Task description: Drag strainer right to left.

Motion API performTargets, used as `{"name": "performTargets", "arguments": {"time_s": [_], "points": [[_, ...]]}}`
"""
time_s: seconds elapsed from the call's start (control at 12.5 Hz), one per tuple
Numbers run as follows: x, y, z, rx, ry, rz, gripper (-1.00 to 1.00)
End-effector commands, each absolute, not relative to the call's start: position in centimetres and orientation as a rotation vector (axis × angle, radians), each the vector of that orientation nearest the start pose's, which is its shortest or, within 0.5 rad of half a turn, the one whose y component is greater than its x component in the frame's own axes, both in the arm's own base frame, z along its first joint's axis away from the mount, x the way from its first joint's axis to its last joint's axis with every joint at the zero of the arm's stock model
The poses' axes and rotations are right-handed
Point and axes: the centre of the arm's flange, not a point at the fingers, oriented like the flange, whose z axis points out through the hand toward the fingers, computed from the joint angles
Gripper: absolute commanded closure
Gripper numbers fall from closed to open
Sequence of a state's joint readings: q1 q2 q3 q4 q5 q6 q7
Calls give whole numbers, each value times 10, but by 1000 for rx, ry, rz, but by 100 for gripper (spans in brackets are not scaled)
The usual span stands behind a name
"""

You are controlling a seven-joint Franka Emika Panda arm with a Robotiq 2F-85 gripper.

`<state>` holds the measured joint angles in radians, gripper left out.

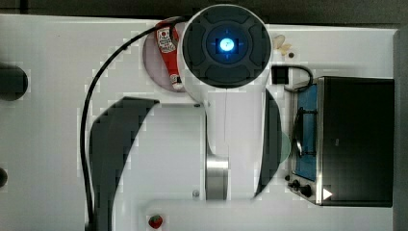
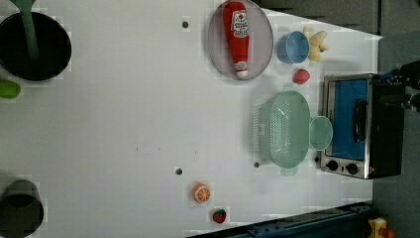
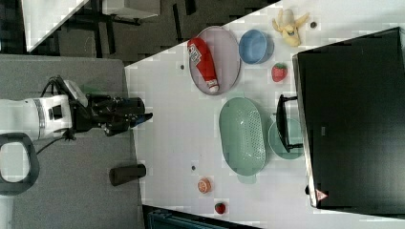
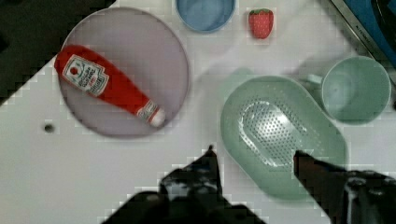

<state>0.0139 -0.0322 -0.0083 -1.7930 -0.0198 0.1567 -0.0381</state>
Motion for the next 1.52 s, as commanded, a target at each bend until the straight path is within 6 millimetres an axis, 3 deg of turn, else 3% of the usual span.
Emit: {"name": "performTargets", "arguments": {"time_s": [0.08, 0.24, 0.4, 0.56, 0.96, 1.28, 1.52], "points": [[380, -29, 676, -2851, 1393, -38, -58], [382, -28, 670, -2855, 1389, -21, -99], [390, -24, 652, -2874, 1382, 16, -100], [406, -20, 614, -2897, 1381, 74, -100], [455, -12, 473, -2854, 1537, 152, -100], [485, -10, 355, -2627, 1863, 67, -100], [496, -9, 288, -2474, 2023, 15, -100]]}}
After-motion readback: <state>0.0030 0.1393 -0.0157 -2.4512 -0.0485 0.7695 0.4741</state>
